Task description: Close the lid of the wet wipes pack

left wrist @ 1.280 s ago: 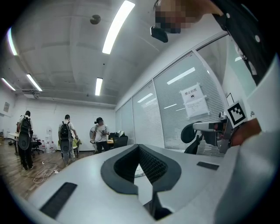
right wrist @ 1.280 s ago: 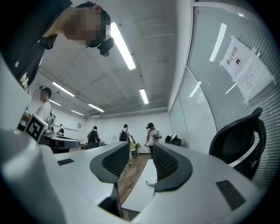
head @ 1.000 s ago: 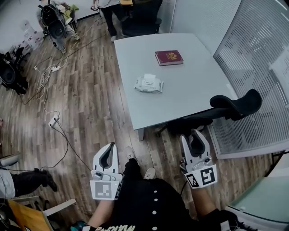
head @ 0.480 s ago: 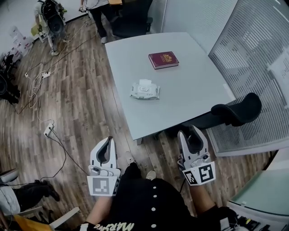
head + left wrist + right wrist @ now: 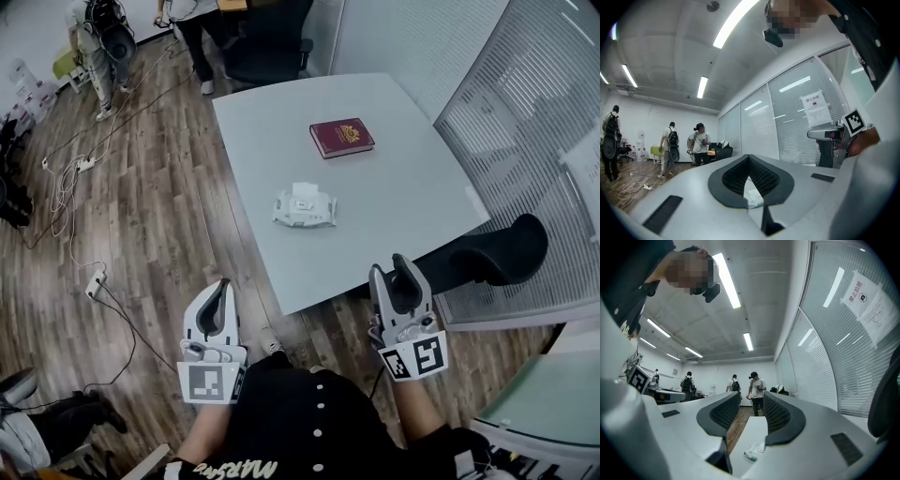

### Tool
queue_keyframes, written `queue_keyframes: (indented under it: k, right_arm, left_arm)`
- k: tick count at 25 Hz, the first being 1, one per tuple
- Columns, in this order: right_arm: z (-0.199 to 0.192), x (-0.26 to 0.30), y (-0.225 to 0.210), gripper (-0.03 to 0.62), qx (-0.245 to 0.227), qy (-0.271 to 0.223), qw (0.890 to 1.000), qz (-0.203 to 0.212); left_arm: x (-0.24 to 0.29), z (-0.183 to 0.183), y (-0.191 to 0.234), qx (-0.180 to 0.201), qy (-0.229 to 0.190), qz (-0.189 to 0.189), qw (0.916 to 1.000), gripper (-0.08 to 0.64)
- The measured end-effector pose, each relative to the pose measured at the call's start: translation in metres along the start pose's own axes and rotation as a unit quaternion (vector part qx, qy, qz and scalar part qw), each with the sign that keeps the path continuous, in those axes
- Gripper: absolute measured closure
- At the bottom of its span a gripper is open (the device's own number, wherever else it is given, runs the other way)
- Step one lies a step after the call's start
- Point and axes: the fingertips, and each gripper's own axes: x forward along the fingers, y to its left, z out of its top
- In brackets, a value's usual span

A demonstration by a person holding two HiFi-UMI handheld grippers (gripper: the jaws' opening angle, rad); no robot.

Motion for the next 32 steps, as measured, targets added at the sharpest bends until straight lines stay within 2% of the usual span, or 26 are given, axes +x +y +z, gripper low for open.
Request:
queue_keyframes:
  k: [2,6,10,16,25,30,32]
  right_arm:
    - [0.000,0.012,0.001,0.431,-0.004,0.000,1.000,-0.003]
    - [0.000,0.031,0.004,0.431,-0.007,0.001,1.000,-0.014]
    - [0.000,0.039,0.005,0.431,-0.011,0.004,1.000,-0.026]
    - [-0.016,0.048,-0.008,0.431,0.000,0.035,0.999,-0.020]
    - [-0.048,0.112,-0.052,0.430,0.032,0.073,0.997,0.023]
    - [-0.080,0.155,-0.080,0.428,0.055,0.106,0.992,0.046]
    - [-0.095,0.170,-0.090,0.428,0.063,0.120,0.989,0.053]
  left_arm:
    - [0.009,-0.001,0.008,-0.013,0.002,-0.003,0.9999,0.551]
    - [0.025,0.002,0.023,0.004,-0.012,-0.021,0.9997,0.551]
    - [0.037,-0.004,0.029,0.000,-0.005,-0.044,0.9990,0.551]
    - [0.061,-0.015,0.027,-0.002,0.005,-0.063,0.9980,0.551]
    - [0.099,-0.013,0.029,0.000,0.011,-0.040,0.9991,0.551]
    - [0.116,-0.017,0.027,0.001,0.025,-0.028,0.9993,0.551]
    - [0.121,-0.024,0.023,-0.011,0.042,-0.023,0.9988,0.551]
